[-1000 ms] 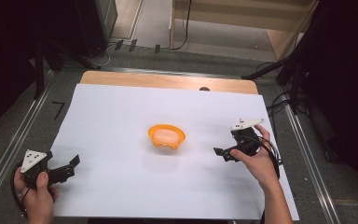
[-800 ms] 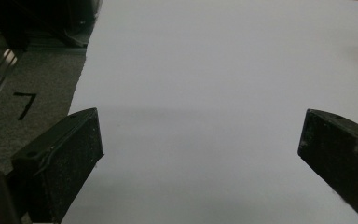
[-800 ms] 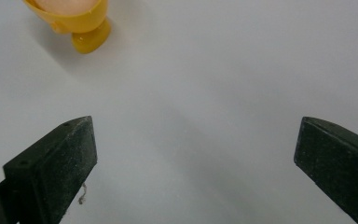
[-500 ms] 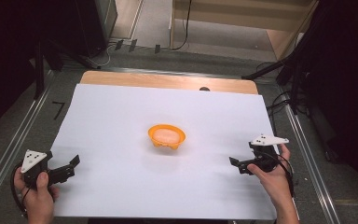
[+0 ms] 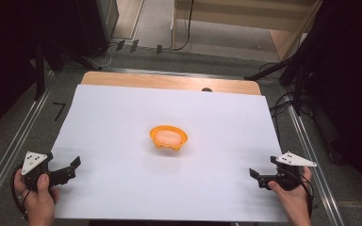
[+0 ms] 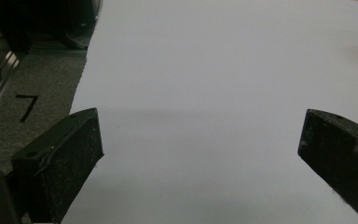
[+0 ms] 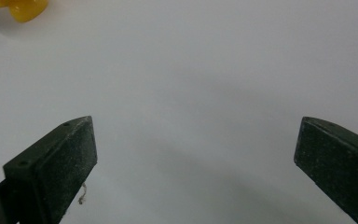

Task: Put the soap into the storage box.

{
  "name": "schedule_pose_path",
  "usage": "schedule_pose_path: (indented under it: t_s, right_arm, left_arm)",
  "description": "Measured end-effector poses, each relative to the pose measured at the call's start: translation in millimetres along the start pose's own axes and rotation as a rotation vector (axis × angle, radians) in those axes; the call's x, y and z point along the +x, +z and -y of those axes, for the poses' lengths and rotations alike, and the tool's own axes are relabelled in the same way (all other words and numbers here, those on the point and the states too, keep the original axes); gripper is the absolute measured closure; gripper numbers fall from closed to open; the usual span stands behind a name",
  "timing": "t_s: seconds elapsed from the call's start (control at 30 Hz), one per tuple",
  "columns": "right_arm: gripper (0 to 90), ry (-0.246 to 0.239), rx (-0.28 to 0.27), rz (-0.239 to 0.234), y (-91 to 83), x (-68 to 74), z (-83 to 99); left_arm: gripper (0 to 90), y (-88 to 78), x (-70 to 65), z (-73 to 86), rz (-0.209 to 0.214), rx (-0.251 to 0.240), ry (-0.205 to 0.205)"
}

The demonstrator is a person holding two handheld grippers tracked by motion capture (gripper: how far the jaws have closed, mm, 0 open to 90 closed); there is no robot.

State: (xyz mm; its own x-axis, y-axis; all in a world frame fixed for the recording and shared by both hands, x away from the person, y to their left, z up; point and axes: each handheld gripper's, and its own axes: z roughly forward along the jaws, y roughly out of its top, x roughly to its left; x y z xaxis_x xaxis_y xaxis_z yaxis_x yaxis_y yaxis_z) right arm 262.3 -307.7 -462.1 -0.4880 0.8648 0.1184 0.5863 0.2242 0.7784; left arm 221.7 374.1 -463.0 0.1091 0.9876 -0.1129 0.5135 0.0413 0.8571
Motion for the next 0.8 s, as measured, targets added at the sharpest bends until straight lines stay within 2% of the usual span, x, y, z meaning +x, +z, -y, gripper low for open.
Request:
schedule_pose_path:
  t_s: [0.23,0.37,0.63,0.8]
  right_arm:
    - [0.0,0.01,-0.047,0.047,-18.2,-9.9,18.8]
    - [0.0,0.034,-0.067,0.069,-26.5,-15.4,29.8]
    - [0.0,0.077,-0.098,0.081,-35.2,-23.6,49.5]
    - [0.0,0.09,-0.126,0.085,-39.7,-24.7,54.1]
  left_arm:
    - [0.2,-0.2,0.0,0.0,-0.001,-0.001,0.001]
    - [0.1,-0.2,-0.1,0.1,-0.002,-0.002,0.001]
    - [0.2,-0.3,-0.1,0.3,-0.004,-0.006,0.001]
    - [0.1,-0.2,0.0,0.1,-0.005,-0.002,0.001]
